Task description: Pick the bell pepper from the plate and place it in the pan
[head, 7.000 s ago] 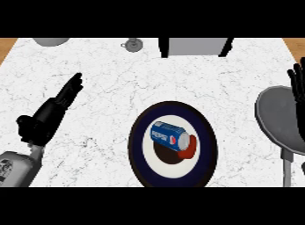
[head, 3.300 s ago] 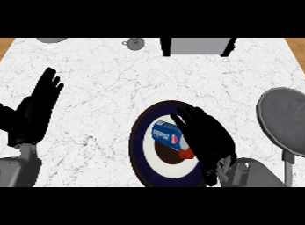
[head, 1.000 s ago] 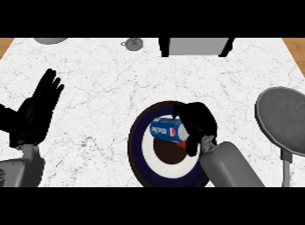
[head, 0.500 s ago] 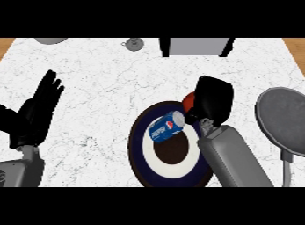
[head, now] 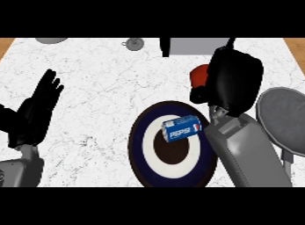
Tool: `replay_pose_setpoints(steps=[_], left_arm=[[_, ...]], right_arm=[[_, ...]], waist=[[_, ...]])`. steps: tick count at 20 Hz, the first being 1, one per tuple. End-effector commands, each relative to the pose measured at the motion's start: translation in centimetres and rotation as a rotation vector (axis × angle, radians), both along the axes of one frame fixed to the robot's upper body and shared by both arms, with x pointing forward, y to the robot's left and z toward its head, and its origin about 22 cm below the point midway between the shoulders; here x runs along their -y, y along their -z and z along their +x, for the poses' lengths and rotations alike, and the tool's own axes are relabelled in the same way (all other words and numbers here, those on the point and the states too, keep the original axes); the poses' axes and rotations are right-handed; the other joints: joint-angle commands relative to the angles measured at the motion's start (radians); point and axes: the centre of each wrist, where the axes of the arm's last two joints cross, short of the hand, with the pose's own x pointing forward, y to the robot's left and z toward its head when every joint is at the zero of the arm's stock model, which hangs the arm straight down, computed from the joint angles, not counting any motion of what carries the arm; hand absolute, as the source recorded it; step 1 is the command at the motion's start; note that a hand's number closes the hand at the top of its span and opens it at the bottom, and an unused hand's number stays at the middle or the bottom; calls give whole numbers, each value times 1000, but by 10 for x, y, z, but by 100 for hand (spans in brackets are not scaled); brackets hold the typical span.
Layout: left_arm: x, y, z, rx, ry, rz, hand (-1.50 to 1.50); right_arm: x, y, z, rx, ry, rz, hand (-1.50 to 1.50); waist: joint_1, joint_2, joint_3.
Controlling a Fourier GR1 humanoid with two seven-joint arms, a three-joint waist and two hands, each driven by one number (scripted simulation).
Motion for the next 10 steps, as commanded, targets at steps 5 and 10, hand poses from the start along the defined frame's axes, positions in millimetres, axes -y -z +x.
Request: replay_pose_setpoints(steps=[5, 10], left_arm=[[3, -6, 6, 14, -11, 6, 0], [-1, -2, 1, 7, -12, -26, 0]], right_arm=[[68, -23, 8, 103, 213, 58, 150], [129, -22, 2, 138, 243, 70, 150]], waist=[[-4, 4, 1], [-3, 4, 1]])
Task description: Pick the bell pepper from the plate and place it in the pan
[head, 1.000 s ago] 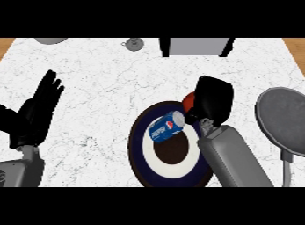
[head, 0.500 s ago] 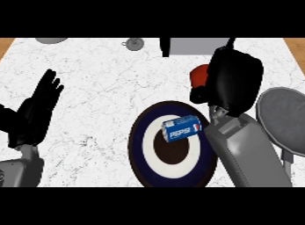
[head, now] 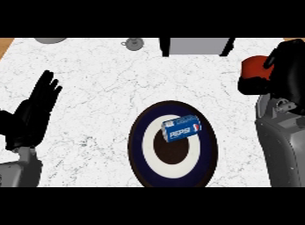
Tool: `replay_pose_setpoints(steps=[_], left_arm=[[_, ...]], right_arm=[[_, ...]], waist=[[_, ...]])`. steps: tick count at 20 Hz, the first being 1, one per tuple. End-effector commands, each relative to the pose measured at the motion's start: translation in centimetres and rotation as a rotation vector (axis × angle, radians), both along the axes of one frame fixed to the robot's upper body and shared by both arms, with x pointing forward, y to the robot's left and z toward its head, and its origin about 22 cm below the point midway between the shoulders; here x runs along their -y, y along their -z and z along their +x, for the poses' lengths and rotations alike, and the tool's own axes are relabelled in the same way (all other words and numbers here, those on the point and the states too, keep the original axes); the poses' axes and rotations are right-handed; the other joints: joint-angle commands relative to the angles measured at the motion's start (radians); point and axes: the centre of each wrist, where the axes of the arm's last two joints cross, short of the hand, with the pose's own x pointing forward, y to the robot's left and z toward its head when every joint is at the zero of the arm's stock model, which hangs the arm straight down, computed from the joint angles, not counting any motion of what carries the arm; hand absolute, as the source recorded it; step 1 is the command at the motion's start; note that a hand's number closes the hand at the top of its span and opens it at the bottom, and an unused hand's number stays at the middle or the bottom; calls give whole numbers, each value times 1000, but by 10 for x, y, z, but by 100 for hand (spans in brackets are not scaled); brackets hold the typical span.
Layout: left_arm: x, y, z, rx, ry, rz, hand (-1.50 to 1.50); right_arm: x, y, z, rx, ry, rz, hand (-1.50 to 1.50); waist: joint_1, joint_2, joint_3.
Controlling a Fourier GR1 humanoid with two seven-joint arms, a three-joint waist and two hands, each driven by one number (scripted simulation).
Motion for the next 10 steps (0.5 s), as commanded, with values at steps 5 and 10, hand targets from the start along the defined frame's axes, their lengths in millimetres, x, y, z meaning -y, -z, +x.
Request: replay_pose_setpoints(steps=[5, 10], left_arm=[[-1, -7, 6, -11, -5, 0, 0], [17, -1, 14, 10, 7, 10, 0]], right_arm=[[95, 30, -16, 84, 90, 48, 150], [161, 66, -15, 73, 77, 69, 150]], waist=[[0, 1, 0], [1, 4, 1]])
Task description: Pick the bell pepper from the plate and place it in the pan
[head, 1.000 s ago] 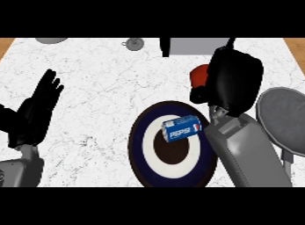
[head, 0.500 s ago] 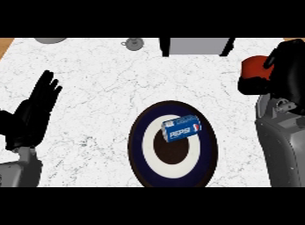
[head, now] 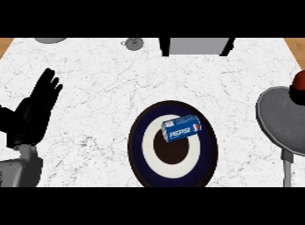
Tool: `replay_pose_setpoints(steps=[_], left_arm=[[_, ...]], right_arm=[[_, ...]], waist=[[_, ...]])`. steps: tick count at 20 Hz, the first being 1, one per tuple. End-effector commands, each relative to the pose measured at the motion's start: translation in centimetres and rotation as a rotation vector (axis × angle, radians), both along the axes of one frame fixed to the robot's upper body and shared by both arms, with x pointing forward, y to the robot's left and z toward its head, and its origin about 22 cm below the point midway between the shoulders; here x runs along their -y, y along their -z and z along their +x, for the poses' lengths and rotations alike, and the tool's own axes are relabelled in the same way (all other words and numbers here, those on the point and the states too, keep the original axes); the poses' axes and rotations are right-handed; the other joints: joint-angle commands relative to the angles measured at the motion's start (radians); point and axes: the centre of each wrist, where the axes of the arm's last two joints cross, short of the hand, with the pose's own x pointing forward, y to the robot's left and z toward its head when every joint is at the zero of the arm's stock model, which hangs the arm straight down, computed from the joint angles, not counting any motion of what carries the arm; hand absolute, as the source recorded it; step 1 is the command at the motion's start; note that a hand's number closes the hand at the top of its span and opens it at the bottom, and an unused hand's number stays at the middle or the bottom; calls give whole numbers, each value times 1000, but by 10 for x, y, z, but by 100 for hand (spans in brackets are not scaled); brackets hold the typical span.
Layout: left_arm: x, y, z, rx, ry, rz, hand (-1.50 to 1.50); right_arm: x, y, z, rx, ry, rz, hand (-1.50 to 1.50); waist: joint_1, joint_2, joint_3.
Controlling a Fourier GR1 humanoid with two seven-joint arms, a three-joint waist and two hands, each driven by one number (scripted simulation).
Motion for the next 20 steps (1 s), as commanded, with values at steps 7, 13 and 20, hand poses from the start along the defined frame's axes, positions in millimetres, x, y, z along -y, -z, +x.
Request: replay_pose_setpoints(steps=[7, 13, 20], left_arm=[[-16, -2, -4, 1, 5, -5, 0], [2, 7, 7, 19, 14, -2, 0], [2, 1, 5, -3, 12, -15, 0]], right_arm=[[71, 86, 10, -2, -90, 72, 150], [99, 132, 20, -160, -44, 81, 150], [140, 143, 11, -143, 40, 373, -150]], waist=[[13, 2, 0], [18, 7, 1], [17, 4, 1]])
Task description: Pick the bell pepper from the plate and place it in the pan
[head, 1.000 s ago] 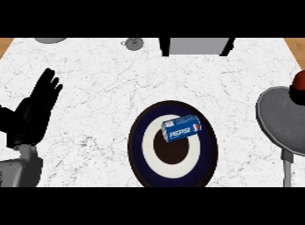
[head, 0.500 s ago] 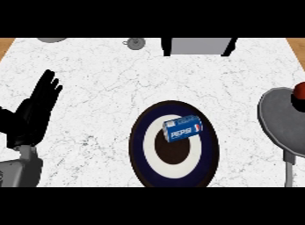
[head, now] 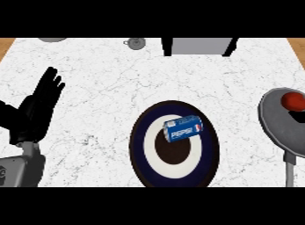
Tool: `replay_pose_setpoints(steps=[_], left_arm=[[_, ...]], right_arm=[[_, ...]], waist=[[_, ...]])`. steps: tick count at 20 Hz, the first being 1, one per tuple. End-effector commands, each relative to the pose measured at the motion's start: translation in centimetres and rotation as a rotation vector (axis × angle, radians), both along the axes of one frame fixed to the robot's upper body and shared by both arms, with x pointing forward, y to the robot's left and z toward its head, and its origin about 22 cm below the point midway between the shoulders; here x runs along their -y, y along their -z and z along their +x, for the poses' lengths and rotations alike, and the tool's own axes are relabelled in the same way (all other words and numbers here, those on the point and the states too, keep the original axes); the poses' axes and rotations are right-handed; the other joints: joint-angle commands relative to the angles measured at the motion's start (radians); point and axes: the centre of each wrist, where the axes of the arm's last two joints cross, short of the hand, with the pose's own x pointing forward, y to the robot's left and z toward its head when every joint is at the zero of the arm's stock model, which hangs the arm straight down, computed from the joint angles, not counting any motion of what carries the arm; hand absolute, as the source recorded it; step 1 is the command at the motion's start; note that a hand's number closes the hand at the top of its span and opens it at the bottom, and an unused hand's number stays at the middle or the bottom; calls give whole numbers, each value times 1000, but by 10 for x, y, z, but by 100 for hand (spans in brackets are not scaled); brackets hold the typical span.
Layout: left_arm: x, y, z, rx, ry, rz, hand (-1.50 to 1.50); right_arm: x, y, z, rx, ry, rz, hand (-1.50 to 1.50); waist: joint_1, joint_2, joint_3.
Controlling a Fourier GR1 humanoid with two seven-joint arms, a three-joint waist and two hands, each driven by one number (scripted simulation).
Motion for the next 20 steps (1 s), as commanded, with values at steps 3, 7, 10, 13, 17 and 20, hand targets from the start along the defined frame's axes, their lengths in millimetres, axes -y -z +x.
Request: replay_pose_setpoints(steps=[3, 7, 10, 13, 17, 20], left_arm=[[4, -2, 3, -4, 17, 1, 0], [-1, -5, 3, -3, -37, 30, 0], [15, 6, -12, -9, -16, 1, 0], [-14, 7, -9, -19, -19, -4, 0], [-18, 7, -19, -5, -47, 19, 0], [-19, 9, -19, -34, -45, -7, 0]], right_arm=[[1, 30, 1, 29, -34, 111, -150], [16, 0, -12, 270, -48, 133, -150], [21, 21, -39, 407, -2, 193, -150], [43, 3, -48, 523, -8, 309, -150], [75, -2, -118, 598, -11, 370, -150], [71, 4, -156, 670, -67, 421, -150]], waist=[[-2, -1, -1], [-23, -8, -1], [-28, -13, -1], [-27, -10, -1], [-50, -17, -3], [-44, -14, -2]])
